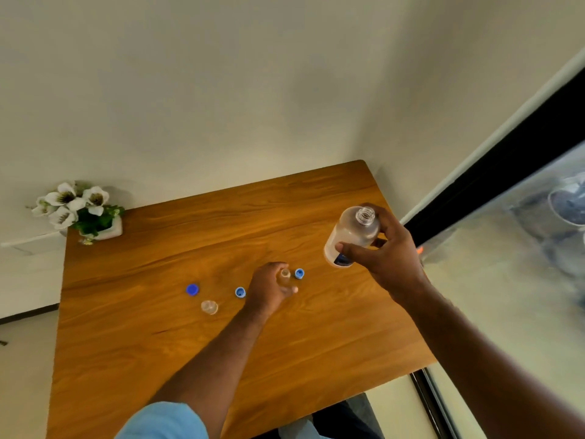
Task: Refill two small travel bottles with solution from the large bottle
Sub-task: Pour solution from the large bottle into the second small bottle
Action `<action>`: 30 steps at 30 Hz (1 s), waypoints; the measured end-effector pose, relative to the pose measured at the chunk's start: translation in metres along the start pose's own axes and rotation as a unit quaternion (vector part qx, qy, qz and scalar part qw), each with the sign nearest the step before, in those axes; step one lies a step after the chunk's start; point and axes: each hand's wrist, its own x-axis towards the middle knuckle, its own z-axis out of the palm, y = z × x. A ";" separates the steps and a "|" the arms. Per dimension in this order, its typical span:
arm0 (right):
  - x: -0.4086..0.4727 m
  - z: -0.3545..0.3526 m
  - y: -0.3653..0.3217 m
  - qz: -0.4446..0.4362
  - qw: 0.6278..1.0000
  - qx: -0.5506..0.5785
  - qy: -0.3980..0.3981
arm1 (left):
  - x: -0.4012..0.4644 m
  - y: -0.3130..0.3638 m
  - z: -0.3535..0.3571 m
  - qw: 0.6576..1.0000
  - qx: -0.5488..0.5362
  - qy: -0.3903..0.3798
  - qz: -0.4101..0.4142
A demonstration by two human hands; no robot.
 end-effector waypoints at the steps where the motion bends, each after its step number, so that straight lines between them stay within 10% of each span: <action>1: 0.001 -0.003 0.005 0.003 1.000 0.001 -0.004 | 0.003 -0.001 0.004 1.000 0.007 0.008 0.000; 13: 0.013 -0.006 -0.004 -0.037 0.997 0.002 -0.066 | -0.002 0.019 -0.022 0.987 -0.134 0.090 0.010; 30: 0.038 0.035 -0.210 -0.276 0.952 0.061 -0.120 | -0.112 0.185 -0.275 0.856 -0.367 0.273 0.239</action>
